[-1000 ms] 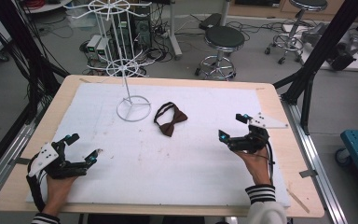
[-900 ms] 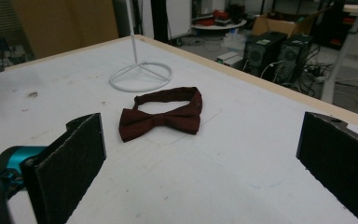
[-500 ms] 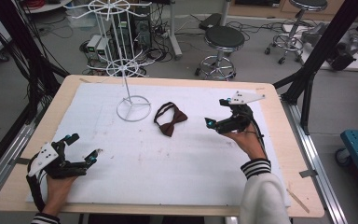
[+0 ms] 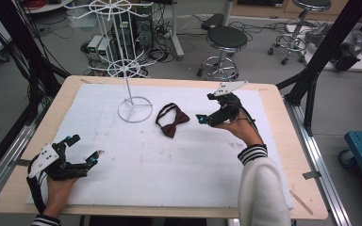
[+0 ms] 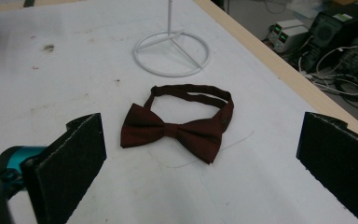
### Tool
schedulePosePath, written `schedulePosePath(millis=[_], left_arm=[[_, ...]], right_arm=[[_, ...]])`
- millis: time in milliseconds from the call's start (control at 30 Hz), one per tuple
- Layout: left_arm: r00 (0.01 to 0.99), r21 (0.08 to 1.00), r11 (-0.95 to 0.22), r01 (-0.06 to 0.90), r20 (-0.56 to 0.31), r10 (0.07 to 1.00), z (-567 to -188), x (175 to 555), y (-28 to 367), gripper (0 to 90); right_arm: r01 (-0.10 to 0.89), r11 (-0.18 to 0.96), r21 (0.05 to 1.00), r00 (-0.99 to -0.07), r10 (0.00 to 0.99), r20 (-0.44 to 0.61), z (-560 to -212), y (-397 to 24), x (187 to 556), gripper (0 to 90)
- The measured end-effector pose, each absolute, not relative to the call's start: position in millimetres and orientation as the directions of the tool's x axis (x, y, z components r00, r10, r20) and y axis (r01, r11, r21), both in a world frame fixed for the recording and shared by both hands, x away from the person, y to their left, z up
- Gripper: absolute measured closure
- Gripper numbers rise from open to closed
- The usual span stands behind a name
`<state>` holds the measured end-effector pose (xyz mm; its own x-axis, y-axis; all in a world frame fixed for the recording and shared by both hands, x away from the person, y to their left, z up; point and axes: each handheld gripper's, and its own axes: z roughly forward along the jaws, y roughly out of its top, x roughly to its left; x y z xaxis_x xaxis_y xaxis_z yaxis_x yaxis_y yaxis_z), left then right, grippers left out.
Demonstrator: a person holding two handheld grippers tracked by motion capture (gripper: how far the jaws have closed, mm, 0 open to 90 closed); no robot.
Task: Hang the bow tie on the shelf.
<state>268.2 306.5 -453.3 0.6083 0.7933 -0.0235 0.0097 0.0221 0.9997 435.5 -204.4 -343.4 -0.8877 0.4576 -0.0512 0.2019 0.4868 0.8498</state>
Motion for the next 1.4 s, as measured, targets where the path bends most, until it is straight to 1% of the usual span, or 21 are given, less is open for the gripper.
schedulePosePath(millis=[67,133,267,633,900,967,1233,1400], left_arm=[[0.609,1.000,0.022,0.010,-0.023,0.793,-453,268,307,1.7],[0.608,1.000,0.022,0.010,-0.023,0.793,-453,268,307,1.7],[0.608,1.000,0.022,0.009,-0.023,0.794,-453,268,306,1.7],[0.609,1.000,0.022,0.009,-0.023,0.793,-453,268,306,1.7],[0.609,1.000,0.022,0.008,-0.023,0.793,-453,268,306,1.7],[0.609,1.000,0.022,0.008,-0.022,0.793,-453,268,306,1.7],[0.608,1.000,0.016,0.006,-0.017,0.794,-453,268,306,1.7],[0.609,1.000,0.016,0.006,-0.016,0.793,-453,268,306,1.7]], right_arm=[[0.203,0.494,0.845,-0.899,0.437,-0.040,-342,-199,440,0.6],[0.178,0.527,0.831,-0.910,0.410,-0.065,-340,-192,446,0.6],[0.156,0.567,0.809,-0.927,0.367,-0.078,-337,-181,453,0.6],[0.108,0.629,0.770,-0.954,0.283,-0.097,-331,-161,469,0.6],[0.060,0.677,0.733,-0.971,0.209,-0.114,-335,-140,481,0.6],[0.058,0.677,0.733,-0.972,0.207,-0.114,-338,-137,484,0.6],[0.060,0.737,0.673,-0.981,0.169,-0.098,-358,-126,489,0.6],[0.031,0.771,0.636,-0.988,0.121,-0.099,-369,-116,489,0.6]])
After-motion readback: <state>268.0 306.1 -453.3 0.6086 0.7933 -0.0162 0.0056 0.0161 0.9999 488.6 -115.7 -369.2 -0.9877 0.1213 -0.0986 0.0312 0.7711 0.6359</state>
